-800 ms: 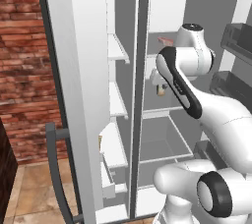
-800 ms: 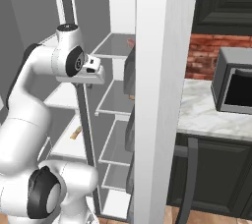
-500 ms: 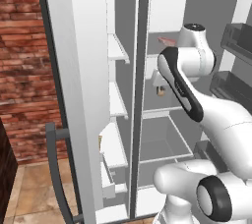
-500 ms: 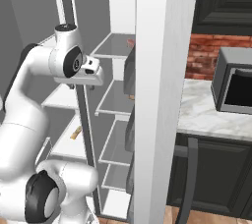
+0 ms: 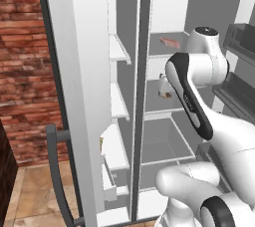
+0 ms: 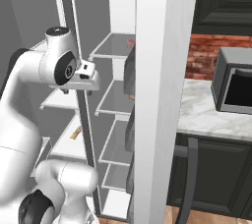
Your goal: There's a steak in the fridge that needs to be moved to the freezer for freezing. Pick up the steak from the fridge, place it on any shelf in the freezer, and close the fridge and freezer doors when done.
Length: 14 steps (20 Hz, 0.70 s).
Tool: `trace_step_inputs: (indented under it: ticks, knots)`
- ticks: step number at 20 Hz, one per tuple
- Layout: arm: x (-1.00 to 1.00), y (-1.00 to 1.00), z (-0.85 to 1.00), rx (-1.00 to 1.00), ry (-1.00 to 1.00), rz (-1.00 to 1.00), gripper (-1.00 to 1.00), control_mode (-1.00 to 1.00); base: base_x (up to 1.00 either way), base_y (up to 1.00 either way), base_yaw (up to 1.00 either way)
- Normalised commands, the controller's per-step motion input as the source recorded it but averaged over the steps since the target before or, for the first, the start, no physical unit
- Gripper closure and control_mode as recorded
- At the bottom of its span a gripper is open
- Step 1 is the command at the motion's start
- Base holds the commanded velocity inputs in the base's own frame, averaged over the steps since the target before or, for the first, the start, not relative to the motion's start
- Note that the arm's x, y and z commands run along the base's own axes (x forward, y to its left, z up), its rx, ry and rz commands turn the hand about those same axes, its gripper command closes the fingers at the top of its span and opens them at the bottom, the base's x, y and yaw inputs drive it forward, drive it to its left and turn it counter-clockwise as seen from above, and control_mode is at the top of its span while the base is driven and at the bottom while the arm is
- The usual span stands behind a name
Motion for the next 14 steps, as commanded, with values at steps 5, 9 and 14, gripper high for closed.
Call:
trace_step_inputs:
  ticks: [5, 9, 14]
  knots:
    - [-0.55, -0.19, 0.62, 0.0, -0.19, 0.09, -1.0, -1.0, 0.0, 0.0, 0.0]
    - [-0.13, -0.22, 0.55, -0.01, -0.05, 0.11, -1.0, -1.0, 0.0, 0.0, 0.0]
    - [0.01, -0.05, 0.54, -0.03, 0.0, 0.07, -1.0, -1.0, 0.0, 0.0, 0.0]
